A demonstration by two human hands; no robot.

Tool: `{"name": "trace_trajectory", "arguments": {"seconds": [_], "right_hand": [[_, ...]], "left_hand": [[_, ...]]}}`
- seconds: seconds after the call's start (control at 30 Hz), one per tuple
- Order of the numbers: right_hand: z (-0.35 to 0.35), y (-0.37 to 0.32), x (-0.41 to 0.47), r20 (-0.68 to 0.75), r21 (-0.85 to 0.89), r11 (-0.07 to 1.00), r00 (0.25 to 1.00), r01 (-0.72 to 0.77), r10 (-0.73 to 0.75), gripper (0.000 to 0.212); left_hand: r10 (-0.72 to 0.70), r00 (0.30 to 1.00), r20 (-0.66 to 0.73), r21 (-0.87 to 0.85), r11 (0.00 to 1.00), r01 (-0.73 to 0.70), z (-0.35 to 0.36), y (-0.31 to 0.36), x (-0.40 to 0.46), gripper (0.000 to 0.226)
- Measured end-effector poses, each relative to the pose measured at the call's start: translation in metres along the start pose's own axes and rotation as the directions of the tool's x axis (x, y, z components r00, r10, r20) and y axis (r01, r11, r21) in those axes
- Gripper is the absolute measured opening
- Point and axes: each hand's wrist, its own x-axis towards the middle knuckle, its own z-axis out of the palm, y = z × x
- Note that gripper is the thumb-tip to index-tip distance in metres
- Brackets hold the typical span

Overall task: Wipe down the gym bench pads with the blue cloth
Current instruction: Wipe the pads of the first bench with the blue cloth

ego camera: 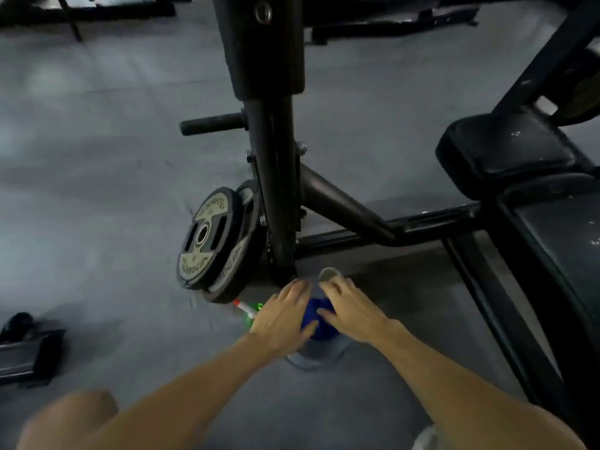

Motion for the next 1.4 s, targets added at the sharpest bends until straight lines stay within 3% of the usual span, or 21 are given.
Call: {"name": "trace_trajectory", "arguments": {"seconds": [0.13,0.3,0.5,0.77,0.87,1.0,1.23,1.4], "right_hand": [[0.026,0.011,0.013,0.142,-0.072,0.986,0.980,0.153,-0.142,0.063],[0.043,0.017,0.017,0.101,-0.112,0.968,0.972,0.223,-0.212,0.048],[0.049,0.017,0.011,-0.032,-0.077,0.973,0.975,0.218,-0.221,0.028],[0.002,0.000,-0.007,-0.207,0.119,0.993,0.977,-0.025,0.049,0.015],[-0.022,-0.006,-0.019,-0.280,0.151,0.987,0.956,-0.046,0.087,0.021],[-0.054,-0.010,-0.043,-0.354,0.187,0.982,0.932,-0.006,0.073,0.024],[-0.090,0.004,-0.089,-0.508,0.282,0.945,0.861,0.164,0.002,0.020],[-0.116,0.035,-0.129,-0.626,0.236,0.945,0.779,0.225,-0.029,0.027]], "left_hand": [[0.115,0.993,-0.035,0.139,0.984,-0.109,0.035,-0.022,0.010,0.096],[0.168,0.983,-0.075,0.250,0.958,-0.144,0.065,-0.036,0.010,0.102],[0.181,0.971,-0.154,0.254,0.957,-0.138,0.073,-0.029,0.010,0.085],[0.058,0.938,-0.341,0.226,0.974,0.021,0.032,0.002,0.025,0.070],[0.108,0.888,-0.447,0.204,0.979,-0.016,0.019,0.019,0.029,0.066],[0.234,0.795,-0.559,0.111,0.972,-0.208,0.003,0.045,0.030,0.043],[0.289,0.761,-0.581,0.087,0.951,-0.296,-0.032,0.098,0.042,0.068],[0.436,0.695,-0.573,0.287,0.900,-0.328,-0.057,0.145,0.070,0.045]]}}
